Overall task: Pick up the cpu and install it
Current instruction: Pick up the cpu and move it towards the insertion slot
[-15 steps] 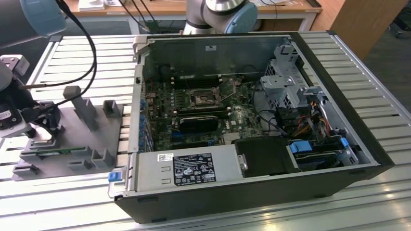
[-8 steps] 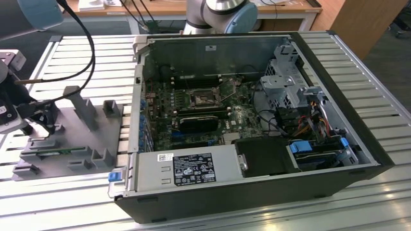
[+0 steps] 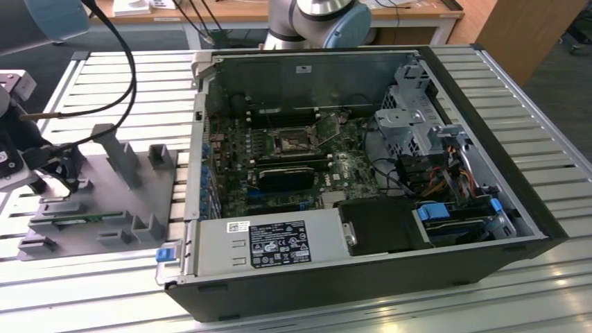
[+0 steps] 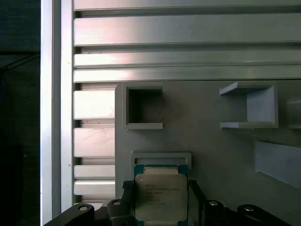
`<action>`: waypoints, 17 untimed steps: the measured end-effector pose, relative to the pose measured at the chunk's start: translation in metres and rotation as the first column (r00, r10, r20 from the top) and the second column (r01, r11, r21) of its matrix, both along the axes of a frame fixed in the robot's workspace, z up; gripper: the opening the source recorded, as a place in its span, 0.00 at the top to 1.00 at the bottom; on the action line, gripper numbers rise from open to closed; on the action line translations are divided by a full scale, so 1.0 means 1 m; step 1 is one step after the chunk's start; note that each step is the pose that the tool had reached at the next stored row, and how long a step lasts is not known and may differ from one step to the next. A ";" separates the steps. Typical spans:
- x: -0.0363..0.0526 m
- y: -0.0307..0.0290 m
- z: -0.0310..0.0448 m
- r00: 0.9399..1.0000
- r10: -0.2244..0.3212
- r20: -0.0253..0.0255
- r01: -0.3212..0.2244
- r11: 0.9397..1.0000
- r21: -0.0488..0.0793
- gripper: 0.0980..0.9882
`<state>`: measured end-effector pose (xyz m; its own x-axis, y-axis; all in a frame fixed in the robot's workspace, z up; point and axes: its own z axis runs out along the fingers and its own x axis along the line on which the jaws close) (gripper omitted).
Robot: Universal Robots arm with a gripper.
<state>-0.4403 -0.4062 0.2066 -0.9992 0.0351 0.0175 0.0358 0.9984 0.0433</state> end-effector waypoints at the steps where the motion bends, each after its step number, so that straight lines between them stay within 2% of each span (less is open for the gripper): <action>1: 0.0000 0.0000 0.0010 1.000 0.000 0.000 0.000 1.000 0.000 0.50; 17: 0.0000 0.0000 0.0056 1.000 0.000 0.000 0.000 1.000 0.002 0.50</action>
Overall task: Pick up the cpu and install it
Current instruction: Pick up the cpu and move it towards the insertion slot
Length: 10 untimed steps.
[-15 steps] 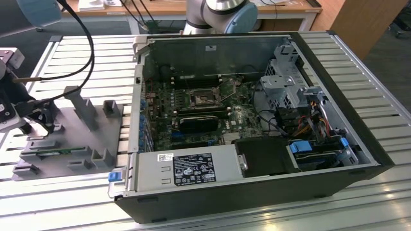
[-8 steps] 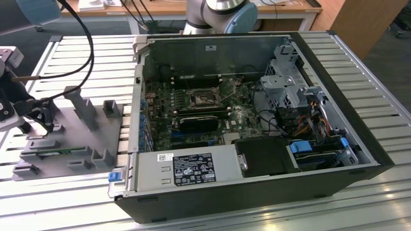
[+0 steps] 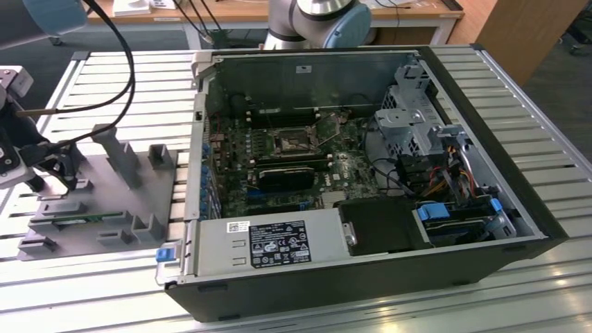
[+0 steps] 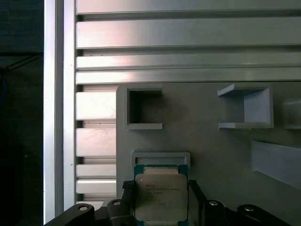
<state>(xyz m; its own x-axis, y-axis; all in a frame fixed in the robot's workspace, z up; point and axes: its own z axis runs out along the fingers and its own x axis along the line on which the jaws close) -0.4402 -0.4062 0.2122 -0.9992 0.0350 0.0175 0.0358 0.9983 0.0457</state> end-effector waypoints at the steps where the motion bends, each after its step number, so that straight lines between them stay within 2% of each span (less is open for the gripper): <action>1: 0.0000 0.0000 0.0002 1.000 0.000 0.000 0.000 1.000 0.000 0.50; 10: -0.0001 0.0000 0.0035 1.000 0.000 0.000 0.000 1.000 0.000 0.50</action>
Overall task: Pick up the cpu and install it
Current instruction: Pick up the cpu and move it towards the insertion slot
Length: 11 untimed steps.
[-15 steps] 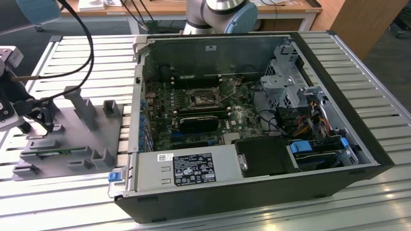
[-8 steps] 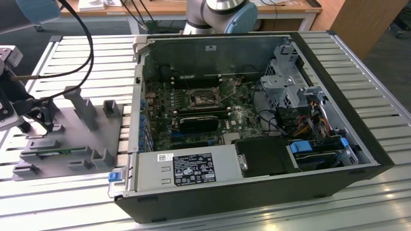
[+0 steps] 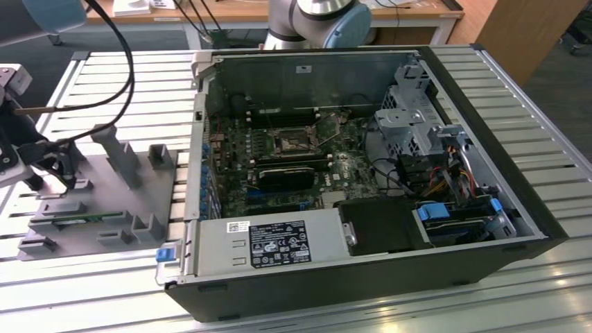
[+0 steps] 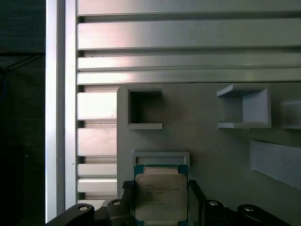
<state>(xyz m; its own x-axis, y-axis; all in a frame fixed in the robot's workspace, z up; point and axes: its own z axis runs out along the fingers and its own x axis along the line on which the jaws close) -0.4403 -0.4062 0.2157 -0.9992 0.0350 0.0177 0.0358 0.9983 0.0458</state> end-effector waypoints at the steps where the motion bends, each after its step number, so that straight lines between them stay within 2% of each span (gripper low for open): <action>1: 0.0000 0.0000 0.0007 1.000 0.000 0.000 0.000 1.000 0.000 0.50; 11: 0.0000 0.0000 0.0062 1.000 0.000 0.000 0.000 1.000 0.000 0.50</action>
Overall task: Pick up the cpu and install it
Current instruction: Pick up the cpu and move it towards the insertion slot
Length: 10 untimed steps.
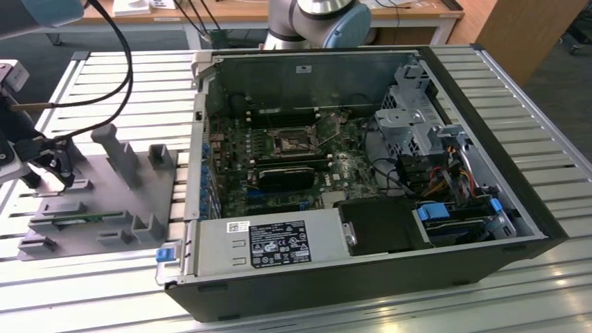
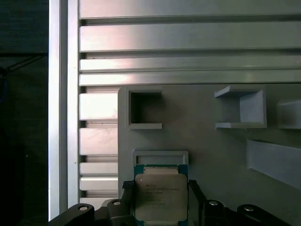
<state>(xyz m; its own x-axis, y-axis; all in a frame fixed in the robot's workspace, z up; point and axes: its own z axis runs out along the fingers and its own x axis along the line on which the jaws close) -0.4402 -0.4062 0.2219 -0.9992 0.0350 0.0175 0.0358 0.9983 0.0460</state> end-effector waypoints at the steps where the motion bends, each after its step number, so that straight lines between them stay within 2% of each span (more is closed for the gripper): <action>1: 0.0000 0.0000 0.0003 1.000 0.000 0.000 0.000 1.000 0.000 0.50; 10: 0.0000 0.0000 0.0029 1.000 0.000 0.000 0.000 1.000 0.000 0.50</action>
<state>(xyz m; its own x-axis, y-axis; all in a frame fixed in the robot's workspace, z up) -0.4402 -0.4062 0.2248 -0.9992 0.0350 0.0175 0.0358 0.9983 0.0460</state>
